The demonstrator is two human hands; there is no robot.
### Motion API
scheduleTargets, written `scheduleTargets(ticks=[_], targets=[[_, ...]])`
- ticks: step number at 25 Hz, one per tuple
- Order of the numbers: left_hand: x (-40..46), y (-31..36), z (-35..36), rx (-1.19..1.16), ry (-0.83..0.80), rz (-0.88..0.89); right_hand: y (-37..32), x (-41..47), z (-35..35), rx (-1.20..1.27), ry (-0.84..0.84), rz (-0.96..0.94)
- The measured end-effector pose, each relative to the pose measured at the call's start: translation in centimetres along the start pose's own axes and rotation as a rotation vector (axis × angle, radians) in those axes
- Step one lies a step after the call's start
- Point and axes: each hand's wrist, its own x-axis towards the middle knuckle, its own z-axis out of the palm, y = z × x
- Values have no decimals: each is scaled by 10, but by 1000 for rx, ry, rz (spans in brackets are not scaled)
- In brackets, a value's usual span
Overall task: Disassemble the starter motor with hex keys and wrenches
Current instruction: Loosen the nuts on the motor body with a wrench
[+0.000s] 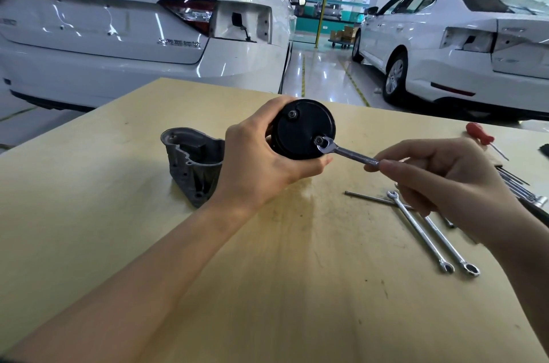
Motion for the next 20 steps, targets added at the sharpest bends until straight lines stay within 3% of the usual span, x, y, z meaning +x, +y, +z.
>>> scheduleTargets(ticks=[7,13,20], targets=[[1,-1,0,5,-7,3,-1,-1,3,-12,42,13],[1,-2,-1,-2,4,5,12,-2,28,-28,-250,89],[0,-1,0,5,-15,13,8,1,17,-175,-244,101]])
